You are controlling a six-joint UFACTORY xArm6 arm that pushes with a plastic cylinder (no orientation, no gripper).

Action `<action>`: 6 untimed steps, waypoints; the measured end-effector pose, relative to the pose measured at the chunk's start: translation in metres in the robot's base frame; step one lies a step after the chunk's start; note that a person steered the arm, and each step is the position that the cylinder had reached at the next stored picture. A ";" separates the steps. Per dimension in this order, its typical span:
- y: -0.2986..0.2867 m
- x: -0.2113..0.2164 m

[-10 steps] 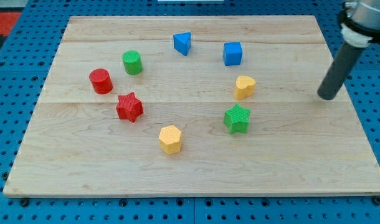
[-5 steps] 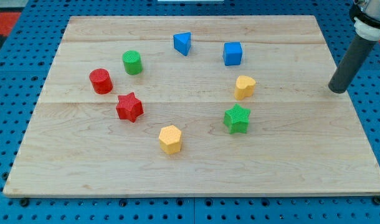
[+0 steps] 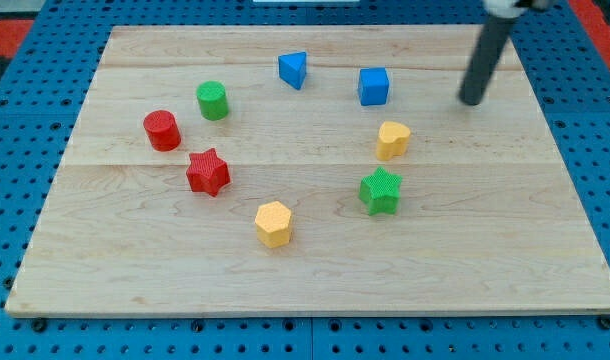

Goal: Push the green star into the top side of the hexagon

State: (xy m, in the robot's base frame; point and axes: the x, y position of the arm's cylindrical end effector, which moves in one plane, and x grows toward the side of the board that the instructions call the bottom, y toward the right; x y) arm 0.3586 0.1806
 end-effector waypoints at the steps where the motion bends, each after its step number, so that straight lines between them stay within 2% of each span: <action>1: -0.002 0.066; 2: -0.022 0.076; 3: 0.047 0.090; 4: 0.005 0.150; 5: -0.073 0.146; 6: -0.081 0.154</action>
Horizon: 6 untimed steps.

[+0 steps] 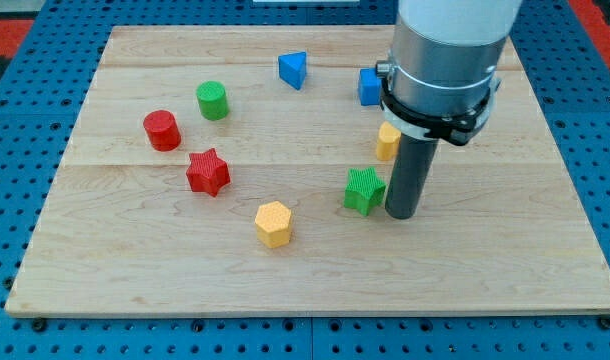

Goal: Push the green star into the top side of the hexagon

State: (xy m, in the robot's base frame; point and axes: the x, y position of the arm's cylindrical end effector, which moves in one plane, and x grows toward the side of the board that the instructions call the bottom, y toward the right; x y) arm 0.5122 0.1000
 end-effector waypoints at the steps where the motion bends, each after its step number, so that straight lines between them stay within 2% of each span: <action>1: -0.049 -0.029; 3: -0.052 -0.082; 5: -0.127 -0.029; 6: -0.125 -0.030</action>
